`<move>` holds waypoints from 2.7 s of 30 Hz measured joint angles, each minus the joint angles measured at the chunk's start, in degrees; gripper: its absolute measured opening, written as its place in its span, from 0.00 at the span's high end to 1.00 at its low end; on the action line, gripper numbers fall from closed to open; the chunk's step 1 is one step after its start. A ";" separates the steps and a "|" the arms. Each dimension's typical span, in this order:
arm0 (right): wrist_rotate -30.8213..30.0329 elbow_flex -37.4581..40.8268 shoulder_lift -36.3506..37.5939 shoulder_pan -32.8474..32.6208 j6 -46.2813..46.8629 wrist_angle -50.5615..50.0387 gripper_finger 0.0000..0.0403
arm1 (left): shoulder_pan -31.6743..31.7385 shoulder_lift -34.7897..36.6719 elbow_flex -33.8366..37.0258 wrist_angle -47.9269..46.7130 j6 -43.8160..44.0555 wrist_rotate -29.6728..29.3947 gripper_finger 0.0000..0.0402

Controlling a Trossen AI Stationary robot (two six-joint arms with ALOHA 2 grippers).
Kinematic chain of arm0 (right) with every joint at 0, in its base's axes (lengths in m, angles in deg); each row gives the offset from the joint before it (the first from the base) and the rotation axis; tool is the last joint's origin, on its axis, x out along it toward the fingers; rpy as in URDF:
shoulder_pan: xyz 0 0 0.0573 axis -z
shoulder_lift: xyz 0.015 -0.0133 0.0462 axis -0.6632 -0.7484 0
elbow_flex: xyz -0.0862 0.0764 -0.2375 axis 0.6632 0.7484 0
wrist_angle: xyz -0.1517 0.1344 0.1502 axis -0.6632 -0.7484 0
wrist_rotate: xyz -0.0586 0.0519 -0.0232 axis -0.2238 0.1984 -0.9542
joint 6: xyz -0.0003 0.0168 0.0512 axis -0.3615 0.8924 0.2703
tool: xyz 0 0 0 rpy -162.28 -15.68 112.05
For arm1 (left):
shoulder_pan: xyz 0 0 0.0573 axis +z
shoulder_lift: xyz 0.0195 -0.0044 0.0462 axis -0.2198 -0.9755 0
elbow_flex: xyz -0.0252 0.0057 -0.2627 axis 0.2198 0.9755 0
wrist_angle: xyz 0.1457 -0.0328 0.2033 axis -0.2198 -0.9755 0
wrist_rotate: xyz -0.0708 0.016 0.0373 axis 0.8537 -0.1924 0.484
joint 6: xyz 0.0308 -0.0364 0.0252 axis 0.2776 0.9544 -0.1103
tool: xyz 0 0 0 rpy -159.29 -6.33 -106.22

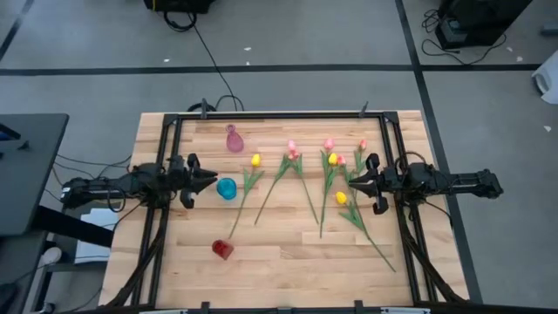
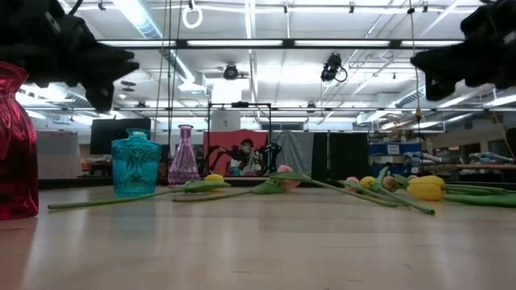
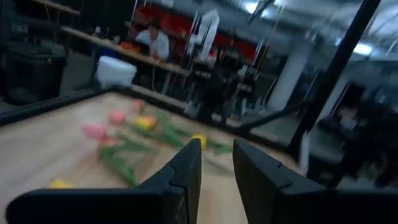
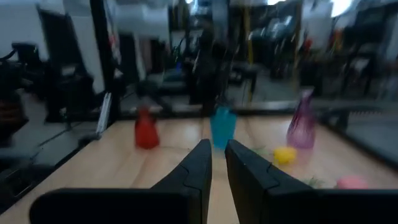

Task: Sort flowers into vase by color
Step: Put the yellow flower into the purple flower vase

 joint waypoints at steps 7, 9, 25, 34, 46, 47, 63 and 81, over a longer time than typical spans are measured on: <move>-1.18 0.00 0.07 0.00 -0.24 24.59 0.84 | 0.02 0.03 0.00 9.75 0.15 0.00 0.75; -0.56 0.00 0.07 -0.04 -0.13 28.28 0.84 | 0.02 0.02 0.00 11.13 0.15 -0.02 0.75; -0.98 0.00 -0.23 -0.04 3.74 25.22 0.84 | 0.02 -1.92 -0.68 15.77 1.14 -8.68 0.75; -9.13 -4.12 -6.09 2.19 2.82 19.59 0.87 | 0.02 -20.98 -11.39 13.18 3.08 -10.16 0.75; -23.07 -16.76 -25.98 3.08 -5.54 11.80 0.90 | 0.02 -54.55 -30.34 0.55 10.40 -12.97 0.75; -23.97 -16.76 -27.10 3.08 -6.04 11.78 0.90 | 0.02 -57.13 -32.41 -2.69 11.44 -12.95 0.75; -23.29 -16.06 -31.58 3.08 -10.86 12.92 0.86 | 0.00 -89.64 -70.82 -49.94 20.48 -4.85 0.75; -16.50 -16.06 -31.01 3.19 -15.83 11.85 0.84 | 2.15 -112.22 -88.54 -79.09 17.88 -0.10 0.75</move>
